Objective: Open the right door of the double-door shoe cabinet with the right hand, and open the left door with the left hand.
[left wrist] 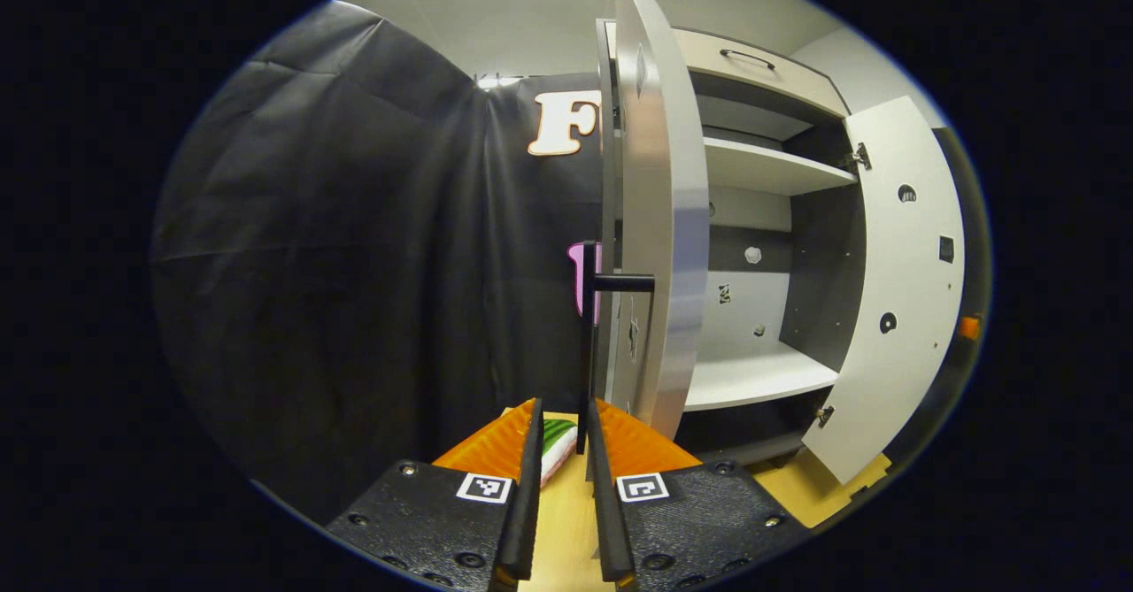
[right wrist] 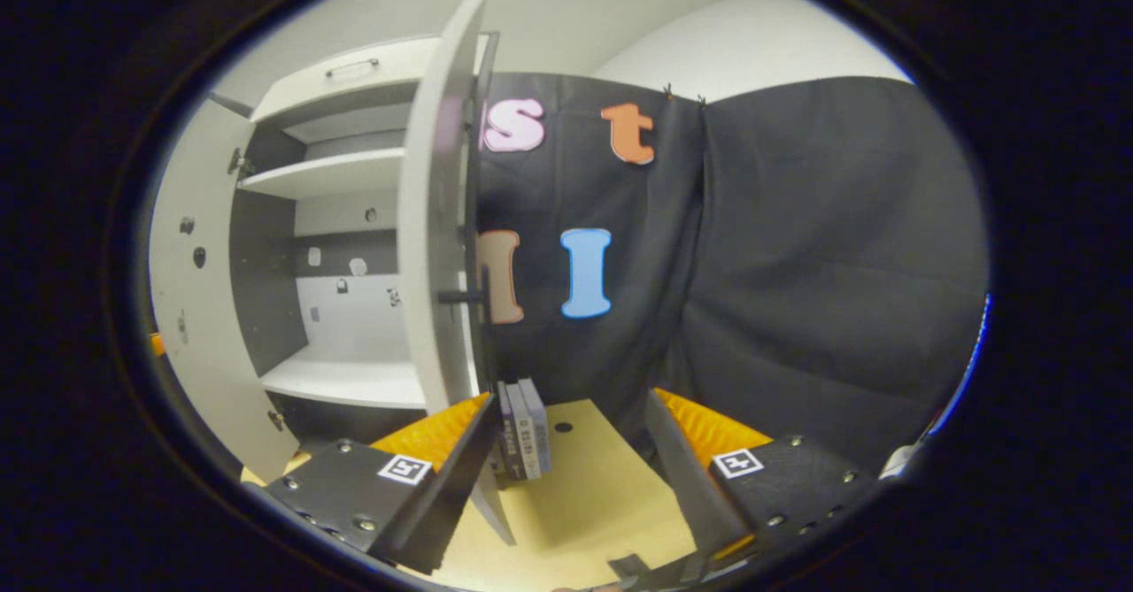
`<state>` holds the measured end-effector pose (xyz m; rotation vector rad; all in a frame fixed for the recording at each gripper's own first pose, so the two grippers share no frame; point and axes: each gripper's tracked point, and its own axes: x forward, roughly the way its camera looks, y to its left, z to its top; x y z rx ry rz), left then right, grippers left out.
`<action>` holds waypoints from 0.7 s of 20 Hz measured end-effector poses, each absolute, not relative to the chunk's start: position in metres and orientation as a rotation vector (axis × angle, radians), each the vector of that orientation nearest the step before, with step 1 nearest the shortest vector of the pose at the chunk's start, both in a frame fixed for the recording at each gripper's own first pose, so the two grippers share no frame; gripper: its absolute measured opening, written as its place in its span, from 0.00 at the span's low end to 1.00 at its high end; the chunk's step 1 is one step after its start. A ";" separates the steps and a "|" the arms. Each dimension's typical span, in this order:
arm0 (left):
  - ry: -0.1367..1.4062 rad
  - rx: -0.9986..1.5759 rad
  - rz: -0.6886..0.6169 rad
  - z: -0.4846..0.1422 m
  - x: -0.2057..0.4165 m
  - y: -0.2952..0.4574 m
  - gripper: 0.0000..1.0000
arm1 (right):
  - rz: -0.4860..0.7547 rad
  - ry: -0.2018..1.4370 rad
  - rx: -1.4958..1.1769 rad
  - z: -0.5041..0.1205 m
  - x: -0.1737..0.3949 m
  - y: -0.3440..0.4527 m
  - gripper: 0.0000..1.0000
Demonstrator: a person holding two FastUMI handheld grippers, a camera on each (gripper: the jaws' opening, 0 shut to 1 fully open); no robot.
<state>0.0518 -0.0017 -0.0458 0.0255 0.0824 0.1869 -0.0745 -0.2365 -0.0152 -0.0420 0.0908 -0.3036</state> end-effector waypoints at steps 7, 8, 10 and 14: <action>0.045 0.007 0.258 -0.017 0.020 0.006 0.29 | -0.096 0.016 -0.065 0.024 -0.073 -0.132 1.00; 0.033 -0.002 0.258 -0.009 0.015 0.002 0.29 | -0.061 0.011 -0.065 0.027 -0.068 -0.116 0.99; 0.020 -0.008 0.243 0.003 0.004 -0.007 0.31 | 0.009 0.013 -0.069 0.024 -0.058 -0.091 1.00; -0.004 -0.002 0.182 0.028 -0.003 -0.042 0.31 | 0.090 0.041 -0.092 0.012 -0.033 -0.044 1.00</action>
